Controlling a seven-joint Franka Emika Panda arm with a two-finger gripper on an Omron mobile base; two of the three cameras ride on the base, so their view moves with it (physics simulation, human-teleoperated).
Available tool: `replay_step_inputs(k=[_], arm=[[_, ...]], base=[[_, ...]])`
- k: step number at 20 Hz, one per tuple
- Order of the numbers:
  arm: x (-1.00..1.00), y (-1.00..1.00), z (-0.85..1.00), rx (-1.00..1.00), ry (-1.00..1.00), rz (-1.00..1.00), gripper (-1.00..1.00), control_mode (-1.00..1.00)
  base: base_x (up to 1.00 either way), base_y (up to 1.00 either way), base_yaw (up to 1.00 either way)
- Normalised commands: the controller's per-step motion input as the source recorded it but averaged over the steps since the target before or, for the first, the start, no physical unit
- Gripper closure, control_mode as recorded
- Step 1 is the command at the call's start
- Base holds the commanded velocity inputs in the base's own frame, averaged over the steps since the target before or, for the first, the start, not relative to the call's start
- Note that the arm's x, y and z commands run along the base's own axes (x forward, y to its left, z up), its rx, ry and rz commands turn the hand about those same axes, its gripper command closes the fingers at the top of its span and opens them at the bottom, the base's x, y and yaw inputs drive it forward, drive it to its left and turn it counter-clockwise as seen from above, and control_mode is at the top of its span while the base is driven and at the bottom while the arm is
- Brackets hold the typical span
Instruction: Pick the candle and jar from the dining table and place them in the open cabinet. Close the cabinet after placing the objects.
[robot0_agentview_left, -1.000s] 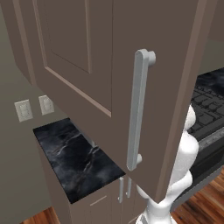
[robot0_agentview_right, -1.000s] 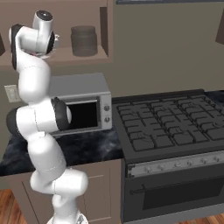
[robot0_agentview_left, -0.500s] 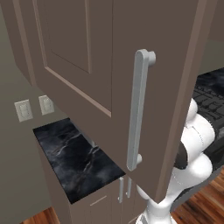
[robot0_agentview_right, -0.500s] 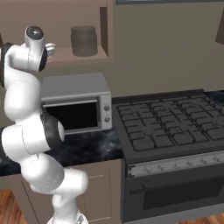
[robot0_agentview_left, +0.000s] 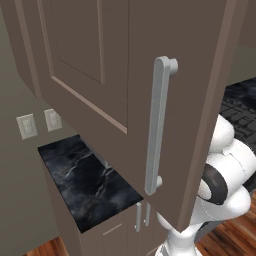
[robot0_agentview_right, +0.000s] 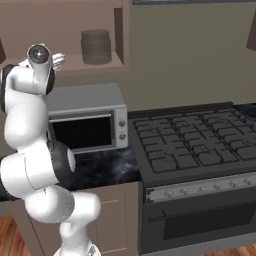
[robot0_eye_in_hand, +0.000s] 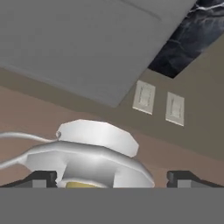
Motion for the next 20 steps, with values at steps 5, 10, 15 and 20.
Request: replay_step_inputs(k=[5,10,15,20], arm=[[0.43,-0.24,0.0,0.0,-0.13,0.0,-1.0,-1.0],[0.5,-0.19,0.0,0.02,-0.04,0.0,-1.0,-1.0],[0.44,-0.06,0.0,0.03,0.0,0.0,-1.0,-1.0],[0.34,0.0,0.0,0.0,0.0,0.0,-1.0,-1.0]], base=[[0.0,0.0,0.0],[0.0,0.0,0.0],[0.0,0.0,0.0],[0.0,0.0,0.0]])
